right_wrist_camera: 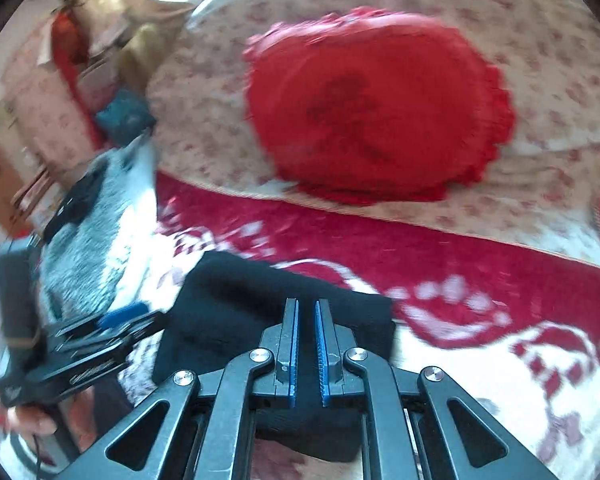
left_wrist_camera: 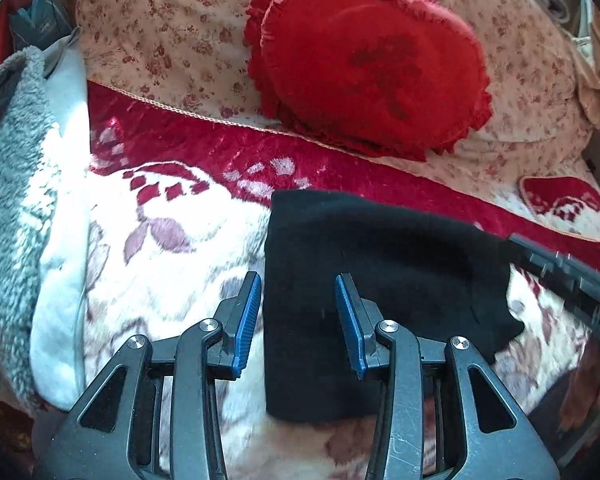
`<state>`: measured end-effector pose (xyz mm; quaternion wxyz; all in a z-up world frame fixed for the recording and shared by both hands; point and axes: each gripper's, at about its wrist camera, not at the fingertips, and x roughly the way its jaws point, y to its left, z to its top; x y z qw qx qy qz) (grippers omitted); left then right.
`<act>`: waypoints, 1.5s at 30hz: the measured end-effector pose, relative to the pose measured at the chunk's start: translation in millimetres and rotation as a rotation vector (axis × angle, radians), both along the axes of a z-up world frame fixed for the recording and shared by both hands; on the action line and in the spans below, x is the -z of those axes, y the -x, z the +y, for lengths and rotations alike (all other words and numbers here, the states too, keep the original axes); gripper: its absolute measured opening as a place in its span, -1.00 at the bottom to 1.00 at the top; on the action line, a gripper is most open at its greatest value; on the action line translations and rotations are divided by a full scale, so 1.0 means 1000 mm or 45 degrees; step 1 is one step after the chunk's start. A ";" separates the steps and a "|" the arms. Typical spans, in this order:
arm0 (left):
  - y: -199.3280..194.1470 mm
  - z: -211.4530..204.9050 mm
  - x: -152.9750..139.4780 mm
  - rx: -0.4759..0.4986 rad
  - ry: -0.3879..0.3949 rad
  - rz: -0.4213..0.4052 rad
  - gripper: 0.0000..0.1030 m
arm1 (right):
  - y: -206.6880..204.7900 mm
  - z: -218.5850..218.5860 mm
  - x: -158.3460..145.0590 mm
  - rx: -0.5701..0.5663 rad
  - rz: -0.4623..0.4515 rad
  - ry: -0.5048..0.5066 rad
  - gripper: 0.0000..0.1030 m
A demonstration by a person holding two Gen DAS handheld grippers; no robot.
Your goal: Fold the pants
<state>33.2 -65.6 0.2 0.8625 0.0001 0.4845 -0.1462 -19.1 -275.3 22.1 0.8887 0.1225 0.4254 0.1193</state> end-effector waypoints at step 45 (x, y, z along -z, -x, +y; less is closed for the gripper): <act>0.028 -0.009 0.010 -0.043 -0.100 -0.026 0.02 | 0.053 0.013 0.030 -0.047 0.104 0.069 -0.86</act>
